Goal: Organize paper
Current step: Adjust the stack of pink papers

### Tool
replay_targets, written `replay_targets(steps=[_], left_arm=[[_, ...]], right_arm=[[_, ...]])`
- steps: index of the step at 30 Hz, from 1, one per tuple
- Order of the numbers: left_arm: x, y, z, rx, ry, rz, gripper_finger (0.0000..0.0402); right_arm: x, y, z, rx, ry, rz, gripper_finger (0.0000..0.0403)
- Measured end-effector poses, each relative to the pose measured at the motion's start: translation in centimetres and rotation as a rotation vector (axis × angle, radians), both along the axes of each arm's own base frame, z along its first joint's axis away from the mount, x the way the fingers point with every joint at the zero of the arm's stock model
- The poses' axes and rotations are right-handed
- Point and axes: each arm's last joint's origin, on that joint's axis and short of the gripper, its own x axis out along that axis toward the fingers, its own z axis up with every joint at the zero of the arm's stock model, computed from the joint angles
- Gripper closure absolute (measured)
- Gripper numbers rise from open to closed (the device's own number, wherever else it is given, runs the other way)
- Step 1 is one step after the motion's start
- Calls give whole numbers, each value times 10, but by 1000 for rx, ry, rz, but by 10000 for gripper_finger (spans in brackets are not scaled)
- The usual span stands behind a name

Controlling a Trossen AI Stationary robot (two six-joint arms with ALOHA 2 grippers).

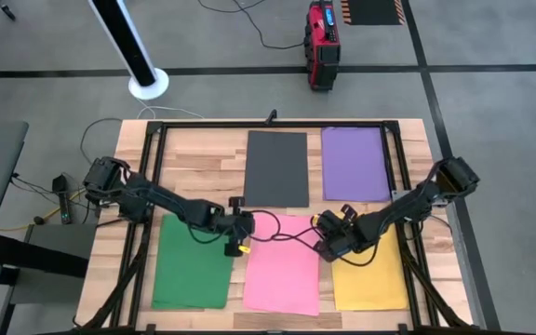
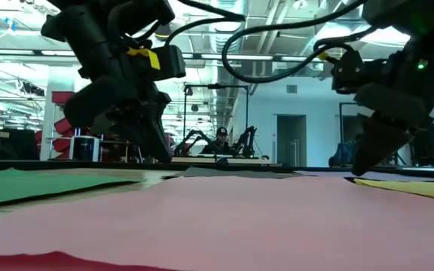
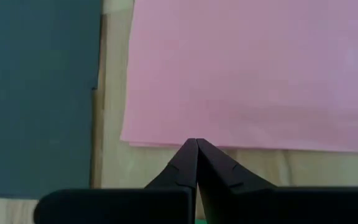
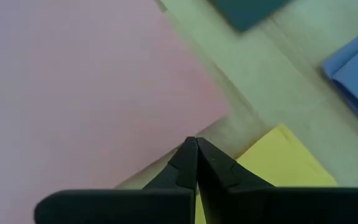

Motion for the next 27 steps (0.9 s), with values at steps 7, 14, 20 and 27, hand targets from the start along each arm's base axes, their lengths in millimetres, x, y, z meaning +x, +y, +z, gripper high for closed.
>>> replay_targets(steps=[7, 14, 20, 27], left_arm=[[-2, 11, -2, 11, 51, 27, 401], [1, 17, -15, 1, 97, 31, 401], [6, 16, -32, 13, 129, 48, 402], [8, 15, -31, 6, 103, 48, 402]], right_arm=[[0, -9, -6, 5, -4, -35, 403], [3, -12, -18, 5, 43, -41, 403], [6, -11, -26, -7, 56, -40, 403], [8, -15, -26, 4, 59, -44, 403]])
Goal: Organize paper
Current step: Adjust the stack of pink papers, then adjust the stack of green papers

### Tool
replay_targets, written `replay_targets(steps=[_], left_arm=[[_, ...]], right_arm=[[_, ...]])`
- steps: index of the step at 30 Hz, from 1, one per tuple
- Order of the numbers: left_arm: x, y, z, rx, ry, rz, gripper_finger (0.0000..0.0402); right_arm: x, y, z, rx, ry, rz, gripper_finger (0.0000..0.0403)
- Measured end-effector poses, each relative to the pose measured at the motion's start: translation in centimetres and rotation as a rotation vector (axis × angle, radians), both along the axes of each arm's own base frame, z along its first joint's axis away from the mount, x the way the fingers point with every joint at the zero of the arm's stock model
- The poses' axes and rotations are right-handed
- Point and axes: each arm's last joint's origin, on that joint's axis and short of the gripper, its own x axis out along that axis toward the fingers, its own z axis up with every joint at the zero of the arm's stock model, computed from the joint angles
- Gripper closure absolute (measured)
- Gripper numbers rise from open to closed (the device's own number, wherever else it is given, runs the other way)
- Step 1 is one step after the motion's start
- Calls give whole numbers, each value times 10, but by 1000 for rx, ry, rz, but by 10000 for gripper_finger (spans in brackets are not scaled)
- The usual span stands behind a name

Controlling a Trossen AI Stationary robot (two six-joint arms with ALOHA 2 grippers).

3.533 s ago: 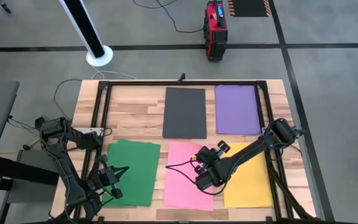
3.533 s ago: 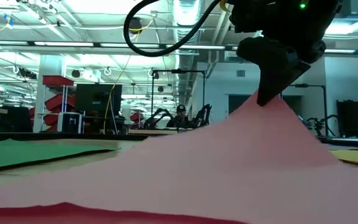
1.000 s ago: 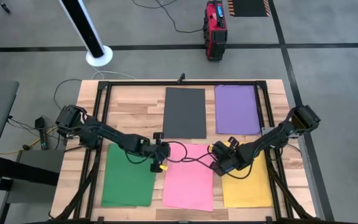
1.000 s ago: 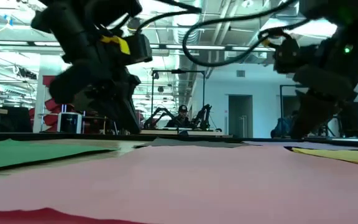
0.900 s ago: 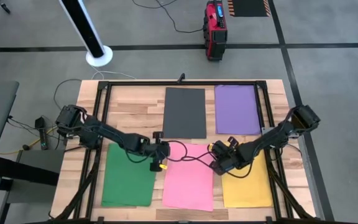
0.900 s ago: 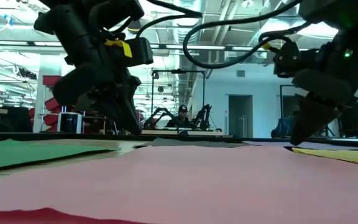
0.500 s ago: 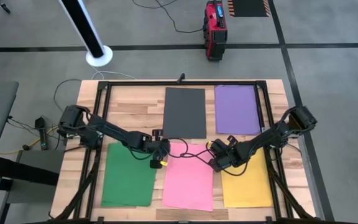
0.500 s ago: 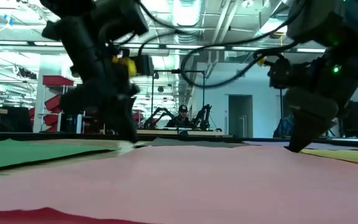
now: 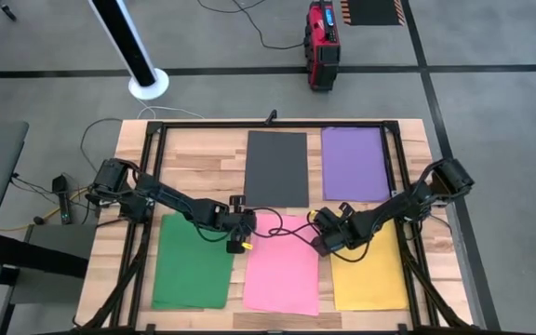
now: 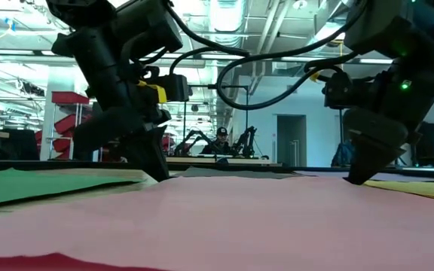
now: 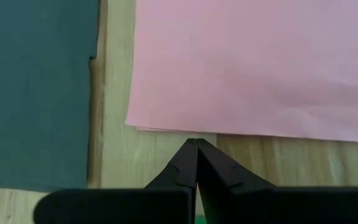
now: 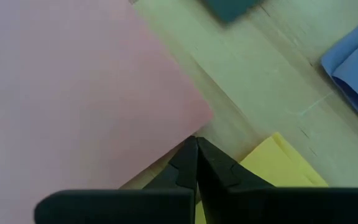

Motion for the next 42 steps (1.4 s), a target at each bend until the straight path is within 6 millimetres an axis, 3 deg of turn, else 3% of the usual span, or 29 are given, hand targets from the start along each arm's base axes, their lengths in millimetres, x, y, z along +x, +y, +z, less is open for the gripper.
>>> replay_targets(steps=[20, 26, 42], left_arm=[[-1, -2, 7, -34, -34, 34, 402], [-5, -4, 8, -114, -46, 194, 402], [-34, -29, 1, 26, -13, 482, 402]], right_arm=[[1, -2, 1, -27, -5, 6, 403], [-2, 0, 2, -45, -2, 15, 403], [-3, 0, 2, -59, 9, 14, 403]])
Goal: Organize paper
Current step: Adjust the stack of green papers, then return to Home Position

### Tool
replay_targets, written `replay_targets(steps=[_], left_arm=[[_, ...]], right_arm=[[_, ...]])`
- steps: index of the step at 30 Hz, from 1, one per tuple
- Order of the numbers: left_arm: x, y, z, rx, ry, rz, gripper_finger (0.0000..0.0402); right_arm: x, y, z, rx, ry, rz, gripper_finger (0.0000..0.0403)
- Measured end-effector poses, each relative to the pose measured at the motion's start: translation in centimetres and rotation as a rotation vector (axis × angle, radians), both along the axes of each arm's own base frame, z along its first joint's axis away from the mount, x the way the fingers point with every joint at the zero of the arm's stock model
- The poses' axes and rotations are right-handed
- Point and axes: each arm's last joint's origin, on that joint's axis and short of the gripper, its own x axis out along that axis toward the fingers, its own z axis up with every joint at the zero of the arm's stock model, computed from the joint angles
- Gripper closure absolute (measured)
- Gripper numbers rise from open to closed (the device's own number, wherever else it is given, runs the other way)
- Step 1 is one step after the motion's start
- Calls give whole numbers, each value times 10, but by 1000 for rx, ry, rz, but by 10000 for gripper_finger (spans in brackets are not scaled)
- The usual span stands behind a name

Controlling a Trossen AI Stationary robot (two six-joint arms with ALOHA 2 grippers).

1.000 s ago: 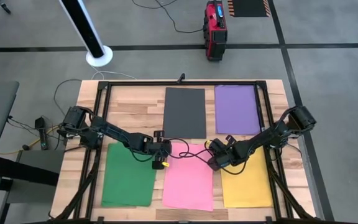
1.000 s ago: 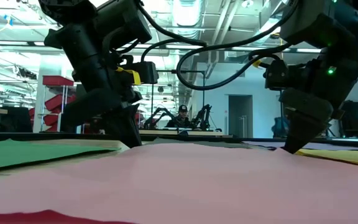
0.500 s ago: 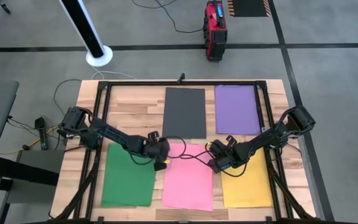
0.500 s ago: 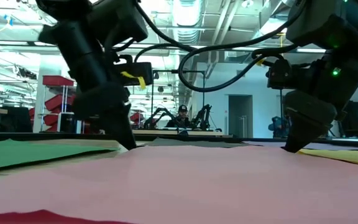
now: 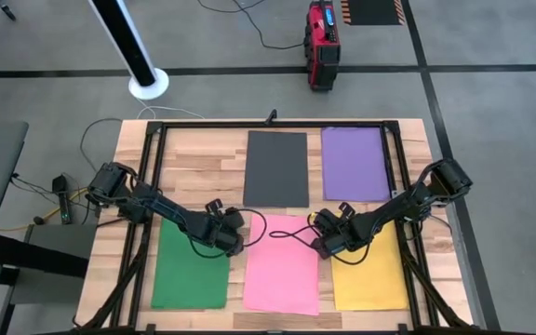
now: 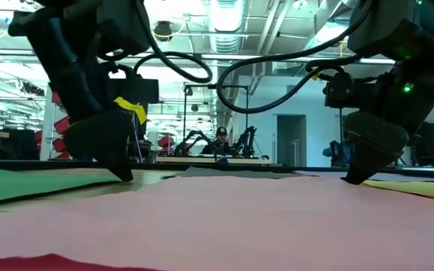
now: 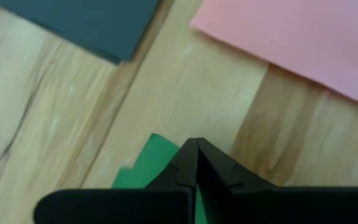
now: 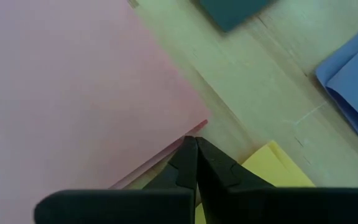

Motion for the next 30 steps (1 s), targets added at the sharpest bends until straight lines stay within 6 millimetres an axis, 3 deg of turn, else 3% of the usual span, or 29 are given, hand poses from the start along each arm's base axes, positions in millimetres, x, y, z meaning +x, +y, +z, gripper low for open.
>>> replay_targets(steps=[11, 17, 22, 30], left_arm=[[-7, 3, -1, 32, 48, 44, 402], [-9, 0, 9, 10, 17, 20, 401], [-9, -12, 23, -49, -75, -28, 401], [-9, -48, 29, -159, -193, -167, 401]], right_arm=[[0, 0, 0, -5, 0, -1, 403], [-1, 0, 0, -11, 3, 9, 403], [-2, 2, 0, -35, 5, 14, 403], [-5, 6, 0, -46, 5, 21, 403]])
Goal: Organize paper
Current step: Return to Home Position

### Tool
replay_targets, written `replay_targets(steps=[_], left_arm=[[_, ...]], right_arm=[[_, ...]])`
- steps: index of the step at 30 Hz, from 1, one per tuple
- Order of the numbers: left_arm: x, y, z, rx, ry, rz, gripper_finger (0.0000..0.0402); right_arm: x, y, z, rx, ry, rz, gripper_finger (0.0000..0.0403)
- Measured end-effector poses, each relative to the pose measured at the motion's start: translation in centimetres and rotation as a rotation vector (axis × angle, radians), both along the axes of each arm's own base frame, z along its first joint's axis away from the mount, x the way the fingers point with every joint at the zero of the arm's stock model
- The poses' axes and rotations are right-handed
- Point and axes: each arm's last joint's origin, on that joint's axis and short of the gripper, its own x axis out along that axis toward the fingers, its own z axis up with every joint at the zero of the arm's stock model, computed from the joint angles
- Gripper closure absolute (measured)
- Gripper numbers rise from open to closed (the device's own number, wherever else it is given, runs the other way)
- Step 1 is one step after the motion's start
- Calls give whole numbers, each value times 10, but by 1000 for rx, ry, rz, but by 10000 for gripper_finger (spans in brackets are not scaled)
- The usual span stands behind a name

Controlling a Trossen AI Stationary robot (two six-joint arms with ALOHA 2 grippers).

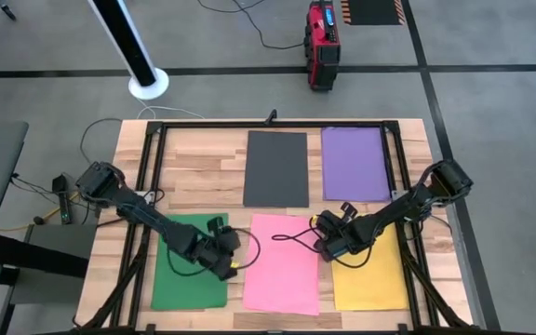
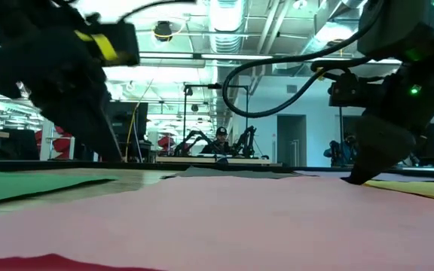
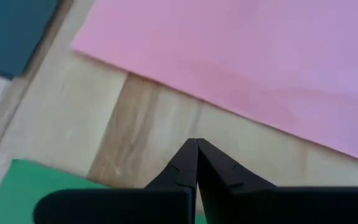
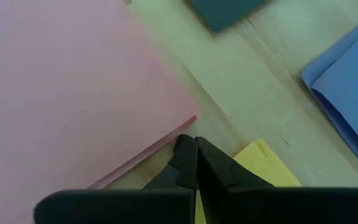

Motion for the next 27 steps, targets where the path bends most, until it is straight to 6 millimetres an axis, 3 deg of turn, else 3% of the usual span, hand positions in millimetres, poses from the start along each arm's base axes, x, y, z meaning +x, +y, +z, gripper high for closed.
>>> replay_targets(steps=[6, 15, 22, 27], left_arm=[[-14, -22, 17, 33, -109, -52, 401], [-32, -28, 62, 28, -322, -126, 401], [-55, -4, 57, -126, -624, -243, 401], [-72, 28, 45, -124, -777, -257, 401]], right_arm=[[-12, 10, 7, -2, 34, 56, 403], [-17, 32, 37, -16, -105, 295, 403], [-9, 35, 70, -16, -277, 479, 403], [-16, 9, 71, 53, -407, 556, 403]])
